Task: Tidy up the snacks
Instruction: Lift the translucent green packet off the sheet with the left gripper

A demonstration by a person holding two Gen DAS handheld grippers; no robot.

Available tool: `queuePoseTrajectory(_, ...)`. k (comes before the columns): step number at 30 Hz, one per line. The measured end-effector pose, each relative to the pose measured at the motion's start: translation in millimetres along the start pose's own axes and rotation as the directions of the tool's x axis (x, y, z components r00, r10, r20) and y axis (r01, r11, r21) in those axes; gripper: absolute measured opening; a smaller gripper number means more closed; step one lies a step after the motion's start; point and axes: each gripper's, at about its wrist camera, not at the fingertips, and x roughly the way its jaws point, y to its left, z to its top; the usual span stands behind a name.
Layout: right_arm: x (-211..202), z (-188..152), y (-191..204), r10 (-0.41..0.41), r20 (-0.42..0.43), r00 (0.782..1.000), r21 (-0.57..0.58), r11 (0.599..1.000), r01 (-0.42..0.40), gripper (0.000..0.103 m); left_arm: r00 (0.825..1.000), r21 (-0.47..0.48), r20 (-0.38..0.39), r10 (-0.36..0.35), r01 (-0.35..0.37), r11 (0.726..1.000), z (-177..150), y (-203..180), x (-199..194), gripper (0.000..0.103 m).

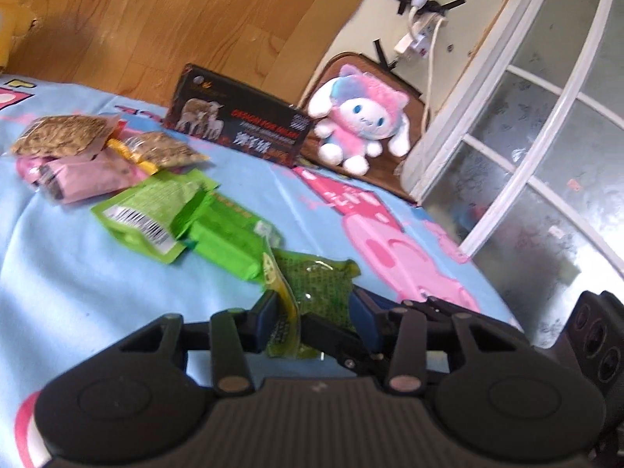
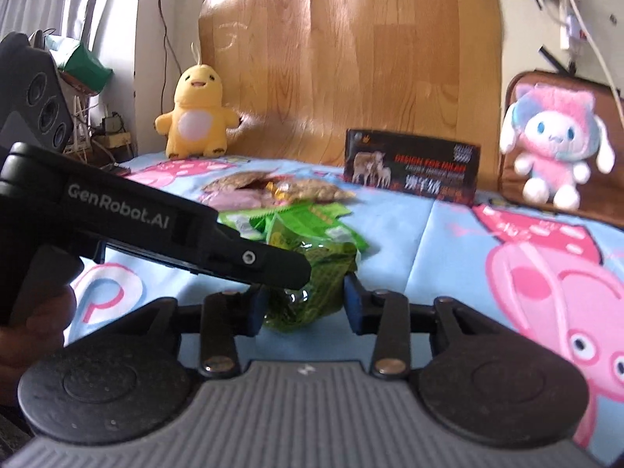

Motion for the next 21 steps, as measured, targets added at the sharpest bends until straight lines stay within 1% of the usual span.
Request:
queuePoseTrajectory(1,-0.8,1.9,-1.5,-0.003,0.007,1.000,0.007,1.000,0.003,0.038,1.000,0.003,-0.004,-0.023,0.023,1.000,3.2,-2.4,0.9,0.040)
queuePoseTrajectory(2,-0.9,4.5,-3.1,0.004,0.009,1.000,0.012,1.000,-0.004,0.030,0.999,0.005,-0.005,-0.053,0.053,0.999,6.5,-5.2,1.7,0.042)
queuePoseTrajectory(3,-1.7,8.0,-4.7,0.003,0.020,1.000,0.019,1.000,-0.003,0.030,0.999,0.022,0.006,-0.043,0.043,0.999,9.9,-10.5,2.1,0.040)
queuePoseTrajectory(5,1.0,14.4,-5.9,-0.014,0.030,0.999,-0.003,1.000,0.014,0.028,1.000,0.069,0.009,-0.023,0.022,0.997,18.5,-17.6,7.0,0.040)
queuePoseTrajectory(6,3.9,17.3,-8.2,-0.019,0.032,0.999,-0.007,1.000,0.020,0.026,1.000,0.070,0.009,-0.021,0.021,0.997,21.9,-18.8,10.0,0.040)
queuePoseTrajectory(8,9.9,20.8,-12.9,-0.021,0.015,1.000,0.014,1.000,0.020,0.026,1.000,0.039,-0.005,-0.025,0.025,0.999,28.2,-15.0,17.2,0.040)
queuePoseTrajectory(10,13.2,20.6,-21.2,0.002,-0.005,1.000,0.063,0.998,-0.002,0.026,0.999,0.017,-0.014,-0.038,0.039,0.999,28.5,-10.0,20.3,0.040)
queuePoseTrajectory(12,15.2,17.7,-24.5,0.017,-0.022,1.000,0.074,0.997,-0.015,0.027,0.999,0.025,-0.023,-0.035,0.035,0.999,26.1,-6.8,22.0,0.041)
queuePoseTrajectory(13,15.6,16.1,-24.5,0.021,-0.031,0.999,0.078,0.997,-0.018,0.027,0.999,0.026,-0.024,-0.024,0.025,0.999,24.7,-5.2,22.2,0.044)
queuePoseTrajectory(14,15.7,15.5,-26.4,0.032,-0.036,0.999,0.094,0.995,-0.028,0.028,0.999,0.036,-0.031,-0.033,0.034,0.999,23.6,-3.0,21.4,0.045)
queuePoseTrajectory(16,18.7,16.3,-34.2,0.067,-0.047,0.997,0.113,0.992,-0.061,0.029,0.999,0.016,-0.029,-0.032,0.033,0.999,23.4,3.0,18.3,0.049)
queuePoseTrajectory(17,19.3,16.3,-36.3,0.083,-0.056,0.995,0.125,0.989,-0.076,0.032,0.999,0.004,-0.031,-0.025,0.025,1.000,23.5,6.9,16.7,0.052)
queuePoseTrajectory(18,20.5,16.0,-38.6,0.095,-0.068,0.993,0.141,0.986,-0.085,0.036,0.999,-0.010,-0.031,-0.013,0.013,1.000,23.4,11.3,14.5,0.058)
queuePoseTrajectory(20,25.1,15.2,-43.8,0.123,-0.103,0.987,0.181,0.978,-0.103,0.040,1.000,-0.037,-0.023,-0.001,0.001,0.999,21.8,21.1,8.0,0.059)
queuePoseTrajectory(21,26.8,14.4,-44.9,0.137,-0.116,0.984,0.194,0.974,-0.112,0.040,1.000,-0.052,-0.021,-0.003,0.002,0.999,21.3,25.5,5.2,0.059)
